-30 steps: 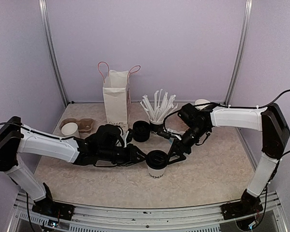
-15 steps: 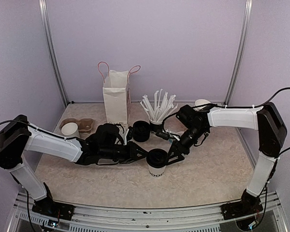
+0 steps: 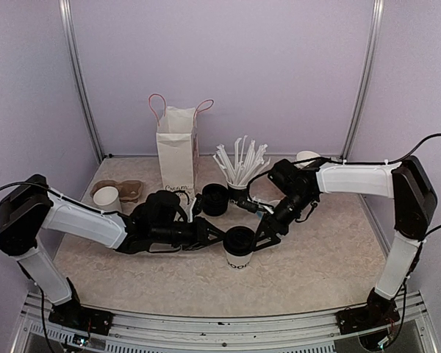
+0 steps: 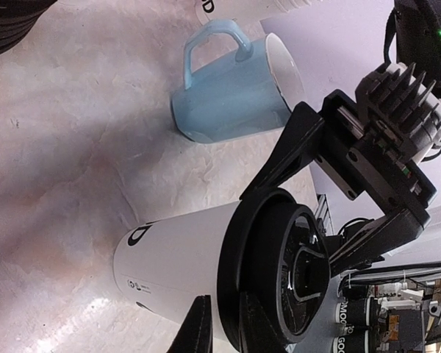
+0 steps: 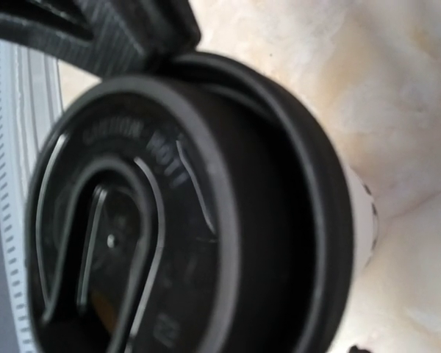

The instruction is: Pack the takeout coffee

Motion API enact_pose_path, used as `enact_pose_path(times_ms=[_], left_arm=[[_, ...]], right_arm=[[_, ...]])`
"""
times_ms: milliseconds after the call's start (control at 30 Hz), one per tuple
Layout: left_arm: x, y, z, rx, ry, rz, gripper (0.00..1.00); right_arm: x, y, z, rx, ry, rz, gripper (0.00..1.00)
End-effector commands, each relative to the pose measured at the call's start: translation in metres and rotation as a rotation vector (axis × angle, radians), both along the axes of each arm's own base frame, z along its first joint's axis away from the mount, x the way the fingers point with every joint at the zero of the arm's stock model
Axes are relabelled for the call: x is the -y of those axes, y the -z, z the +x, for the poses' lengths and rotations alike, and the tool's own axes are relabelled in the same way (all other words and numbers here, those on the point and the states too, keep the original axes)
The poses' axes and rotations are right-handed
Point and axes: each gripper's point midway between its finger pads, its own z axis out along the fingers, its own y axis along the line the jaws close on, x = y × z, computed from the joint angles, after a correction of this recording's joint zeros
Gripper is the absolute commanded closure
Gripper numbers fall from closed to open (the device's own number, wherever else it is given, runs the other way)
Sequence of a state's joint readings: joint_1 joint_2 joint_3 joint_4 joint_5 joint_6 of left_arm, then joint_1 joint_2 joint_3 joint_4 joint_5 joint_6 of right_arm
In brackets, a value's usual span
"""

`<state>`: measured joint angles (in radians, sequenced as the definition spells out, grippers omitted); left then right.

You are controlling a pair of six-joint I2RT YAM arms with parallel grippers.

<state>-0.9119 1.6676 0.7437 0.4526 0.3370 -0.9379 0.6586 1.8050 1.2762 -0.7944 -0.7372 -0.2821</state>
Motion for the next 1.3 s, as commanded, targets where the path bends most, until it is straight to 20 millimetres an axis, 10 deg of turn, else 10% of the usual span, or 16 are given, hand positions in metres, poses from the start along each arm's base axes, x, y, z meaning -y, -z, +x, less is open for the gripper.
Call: enact_pose_path(times_ms=[0, 433, 700, 767, 800, 900, 1267], left_arm=[[-0.02, 0.052, -0.038, -0.1, 0.053, 0.238, 0.84], [-0.001, -0.071, -0.014, 0.208, 0.05, 0.096, 0.69], [-0.029, -0.169, 0.022, 0.675, -0.012, 0.307, 0.57], [-0.039, -0.201, 0.026, 0.805, -0.028, 0.351, 0.46], [-0.046, -0.214, 0.032, 0.864, -0.06, 0.379, 0.11], [-0.071, -0.238, 0.052, 0.983, -0.211, 0.465, 0.01], [-0.127, -0.222, 0.107, 1.112, -0.387, 0.612, 0.14]], right_arm=[[0.01, 0.008, 0.025, 0.166, 0.012, -0.073, 0.78], [0.01, -0.07, 0.01, 0.316, -0.075, 0.083, 0.49], [0.015, -0.147, 0.026, 0.627, -0.068, 0.168, 0.41], [0.02, -0.173, 0.04, 0.768, -0.022, 0.168, 0.28], [0.022, -0.185, 0.042, 0.826, -0.01, 0.182, 0.14], [0.025, -0.207, 0.037, 0.934, 0.003, 0.261, 0.01], [-0.007, -0.128, 0.012, 0.788, -0.305, 0.183, 0.25]])
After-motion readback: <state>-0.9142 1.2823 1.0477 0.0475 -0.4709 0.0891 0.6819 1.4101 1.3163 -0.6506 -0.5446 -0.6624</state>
